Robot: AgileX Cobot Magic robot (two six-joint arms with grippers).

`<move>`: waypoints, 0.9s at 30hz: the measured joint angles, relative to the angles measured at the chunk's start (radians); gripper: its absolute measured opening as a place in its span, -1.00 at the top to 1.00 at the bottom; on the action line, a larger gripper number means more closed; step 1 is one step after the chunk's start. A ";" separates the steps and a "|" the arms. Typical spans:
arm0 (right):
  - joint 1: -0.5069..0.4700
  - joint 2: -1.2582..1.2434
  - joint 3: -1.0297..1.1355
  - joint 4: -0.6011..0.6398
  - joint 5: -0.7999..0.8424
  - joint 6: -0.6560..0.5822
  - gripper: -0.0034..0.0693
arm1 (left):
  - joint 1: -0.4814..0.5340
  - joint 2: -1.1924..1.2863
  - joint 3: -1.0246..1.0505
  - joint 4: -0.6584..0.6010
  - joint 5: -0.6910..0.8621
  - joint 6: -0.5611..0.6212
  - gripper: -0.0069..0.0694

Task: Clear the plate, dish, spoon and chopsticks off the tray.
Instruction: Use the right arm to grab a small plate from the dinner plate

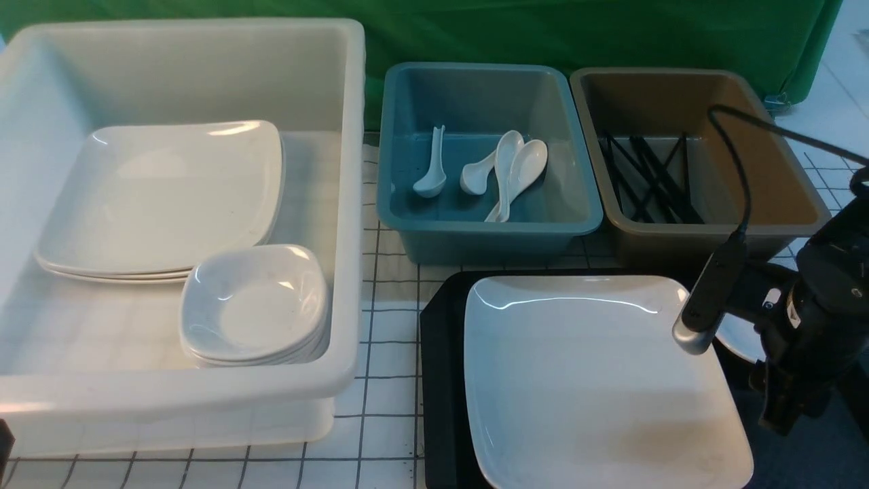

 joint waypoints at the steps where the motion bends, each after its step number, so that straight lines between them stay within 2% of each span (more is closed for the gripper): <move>1: 0.000 0.015 0.000 -0.001 -0.005 -0.023 -0.26 | 0.000 0.000 0.000 0.000 0.000 -0.001 0.81; 5: 0.000 0.063 0.000 -0.050 -0.020 -0.076 -0.27 | 0.000 0.000 0.000 0.000 0.000 -0.001 0.81; 15: 0.000 0.137 0.000 -0.161 -0.076 -0.095 -0.24 | 0.000 0.000 0.000 0.000 0.000 -0.002 0.81; 20: 0.000 0.152 -0.002 -0.188 -0.079 -0.097 0.05 | 0.000 0.000 0.000 0.000 0.000 -0.002 0.81; 21: 0.000 0.158 -0.002 -0.200 -0.080 -0.097 0.20 | 0.000 0.000 0.000 0.000 0.000 -0.002 0.81; 22: 0.000 0.159 -0.002 -0.202 -0.080 -0.097 0.20 | 0.000 0.000 0.000 0.000 0.000 -0.002 0.81; 23: 0.000 0.161 -0.002 -0.213 -0.083 -0.097 0.37 | 0.000 0.000 0.000 0.000 0.000 -0.002 0.81; 24: 0.000 0.161 -0.003 -0.221 -0.087 -0.097 0.45 | 0.000 0.000 0.000 0.000 0.000 -0.002 0.81; 26: 0.000 0.160 -0.007 -0.231 -0.087 -0.097 0.58 | 0.000 0.000 0.000 0.000 0.000 -0.002 0.81; 27: 0.000 0.157 -0.008 -0.231 -0.088 -0.097 0.58 | 0.000 0.000 0.000 0.000 0.000 -0.002 0.81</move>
